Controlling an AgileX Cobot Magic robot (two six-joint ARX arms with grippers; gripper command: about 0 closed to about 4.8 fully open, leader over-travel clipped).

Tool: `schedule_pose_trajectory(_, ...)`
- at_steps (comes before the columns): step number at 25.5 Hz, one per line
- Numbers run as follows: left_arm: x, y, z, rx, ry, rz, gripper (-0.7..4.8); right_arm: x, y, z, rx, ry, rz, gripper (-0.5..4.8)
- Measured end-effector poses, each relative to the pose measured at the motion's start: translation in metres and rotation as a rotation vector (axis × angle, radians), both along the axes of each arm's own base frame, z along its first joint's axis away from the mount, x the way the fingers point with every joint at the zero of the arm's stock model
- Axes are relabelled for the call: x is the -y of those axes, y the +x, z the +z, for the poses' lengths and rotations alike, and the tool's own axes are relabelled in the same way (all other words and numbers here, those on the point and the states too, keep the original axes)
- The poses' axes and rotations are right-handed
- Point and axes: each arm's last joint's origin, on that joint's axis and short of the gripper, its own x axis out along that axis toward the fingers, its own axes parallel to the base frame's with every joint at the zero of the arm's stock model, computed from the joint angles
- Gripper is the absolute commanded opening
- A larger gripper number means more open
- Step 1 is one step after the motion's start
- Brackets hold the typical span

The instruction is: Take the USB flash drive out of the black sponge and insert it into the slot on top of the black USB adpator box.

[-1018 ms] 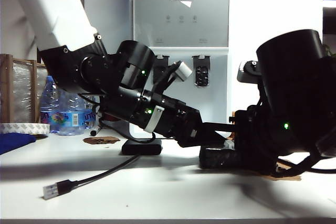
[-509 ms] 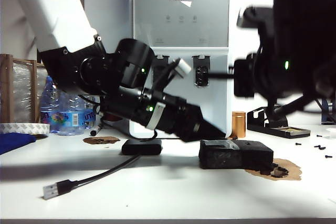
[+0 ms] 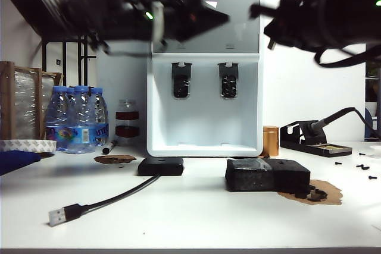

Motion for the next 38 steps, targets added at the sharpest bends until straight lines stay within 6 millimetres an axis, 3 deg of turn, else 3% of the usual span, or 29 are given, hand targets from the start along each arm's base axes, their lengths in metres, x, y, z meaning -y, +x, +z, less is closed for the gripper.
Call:
schedule_pose_trajectory(3,-0.053,0.0,0.043,-0.058,0.046,0.038,-0.04,0.027,0.013,0.013,-0.023,0.054,0.329,-0.01)
schedule_pose_trajectory(7,-0.122,-0.005,0.06,-0.246,0.116,0.014,-0.04,0.018,0.037,0.066,-0.057,-0.024,0.852,-0.01)
schedule_pose_trajectory(13,-0.18,-0.013,0.054,-0.416,0.153,0.029,-0.04,0.012,0.051,0.093,-0.112,-0.075,0.953,-0.01)
schedule_pose_trajectory(18,-0.222,-0.023,0.037,-0.354,0.266,0.071,-0.04,0.006,0.059,0.103,-0.115,-0.104,1.035,-0.02)
schedule_pose_trajectory(20,-0.232,-0.03,0.027,-0.302,0.347,0.068,-0.04,-0.006,0.061,0.099,-0.144,-0.11,1.129,-0.02)
schedule_pose_trajectory(25,-0.225,-0.06,0.003,-0.229,0.579,-0.076,-0.04,-0.031,0.075,0.09,-0.184,-0.116,1.249,-0.02)
schedule_pose_trajectory(29,-0.227,-0.069,-0.002,-0.24,0.686,-0.102,-0.04,-0.061,0.103,0.069,-0.225,-0.116,1.32,-0.01)
schedule_pose_trajectory(34,-0.227,-0.069,-0.002,-0.229,0.707,-0.102,-0.04,-0.076,0.129,0.025,-0.251,-0.14,1.264,-0.01)
schedule_pose_trajectory(38,-0.226,-0.073,-0.004,-0.27,0.691,-0.127,-0.04,-0.079,0.138,-0.004,-0.205,-0.212,1.184,-0.01)
